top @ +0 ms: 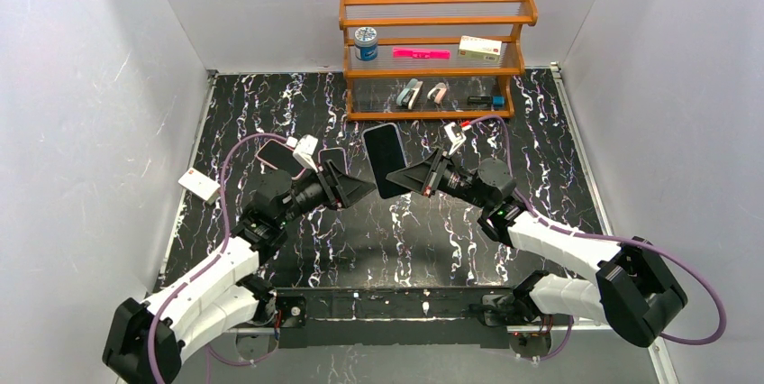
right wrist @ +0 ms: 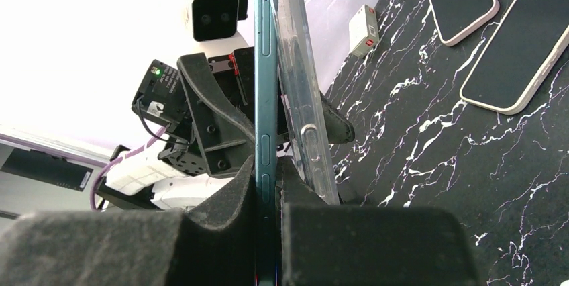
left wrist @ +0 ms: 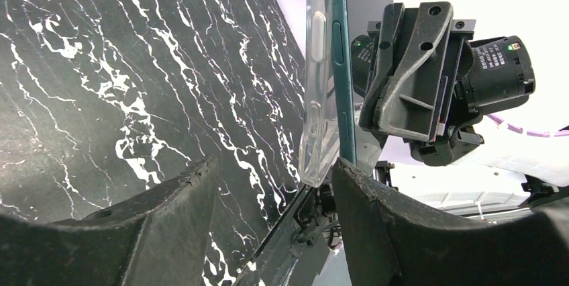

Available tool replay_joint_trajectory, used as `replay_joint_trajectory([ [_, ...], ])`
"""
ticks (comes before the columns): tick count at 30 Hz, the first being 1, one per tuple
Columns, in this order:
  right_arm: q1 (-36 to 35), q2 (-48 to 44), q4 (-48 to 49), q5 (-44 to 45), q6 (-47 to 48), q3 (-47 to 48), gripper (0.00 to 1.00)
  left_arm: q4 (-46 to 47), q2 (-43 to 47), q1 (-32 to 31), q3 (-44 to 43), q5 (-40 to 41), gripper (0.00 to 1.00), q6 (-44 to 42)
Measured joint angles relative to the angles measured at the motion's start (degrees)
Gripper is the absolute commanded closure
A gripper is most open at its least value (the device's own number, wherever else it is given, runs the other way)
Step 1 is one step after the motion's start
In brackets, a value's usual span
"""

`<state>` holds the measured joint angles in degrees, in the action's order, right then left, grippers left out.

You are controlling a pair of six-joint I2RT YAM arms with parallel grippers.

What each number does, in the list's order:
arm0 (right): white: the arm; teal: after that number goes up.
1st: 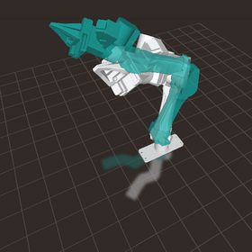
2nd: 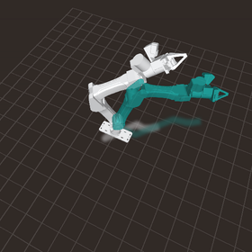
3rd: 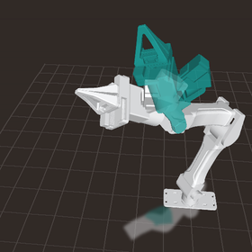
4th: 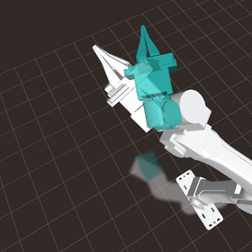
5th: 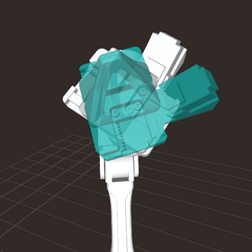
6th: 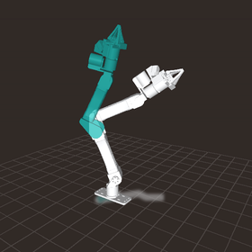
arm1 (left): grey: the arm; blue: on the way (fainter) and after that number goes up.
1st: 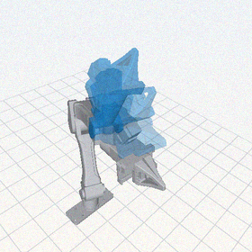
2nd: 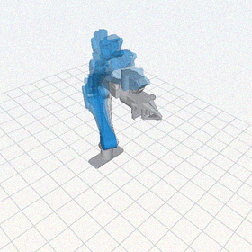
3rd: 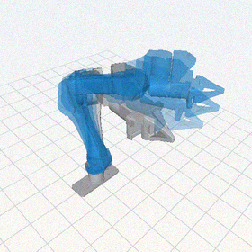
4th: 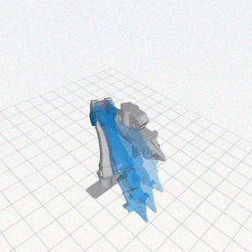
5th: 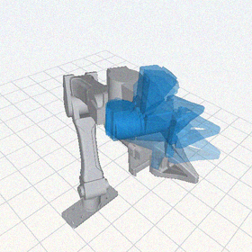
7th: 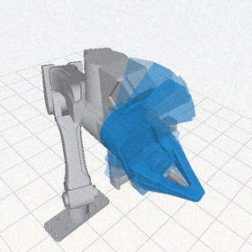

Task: Take the phone out of the phone case
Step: Remove the phone case from the phone.

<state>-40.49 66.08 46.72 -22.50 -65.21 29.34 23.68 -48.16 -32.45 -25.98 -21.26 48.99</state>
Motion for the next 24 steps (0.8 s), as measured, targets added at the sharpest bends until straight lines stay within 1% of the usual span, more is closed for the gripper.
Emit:
replay_joint_trajectory([
  [10,0.26,-0.13,0.22,-0.39,-0.09,0.02,0.99,5.55,-4.52,0.02,0.07,-1.95,0.40,3.02],
  [20,0.24,-0.13,1.22,-2.29,-0.44,0.02,0.99,10.69,-7.67,0.02,0.11,-2.38,0.43,5.70],
  [22,0.26,-0.13,1.51,-2.73,-0.63,0.02,0.99,12.37,-8.68,0.02,0.11,-2.80,0.46,6.80],
  [23,0.26,-0.11,1.70,-2.97,-0.68,0.02,0.99,12.98,-9.11,0.02,0.11,-3.02,0.49,7.30],
  [24,0.26,-0.09,1.88,-3.19,-0.76,0.02,0.99,13.77,-9.57,0.02,0.11,-3.21,0.58,7.80],
])
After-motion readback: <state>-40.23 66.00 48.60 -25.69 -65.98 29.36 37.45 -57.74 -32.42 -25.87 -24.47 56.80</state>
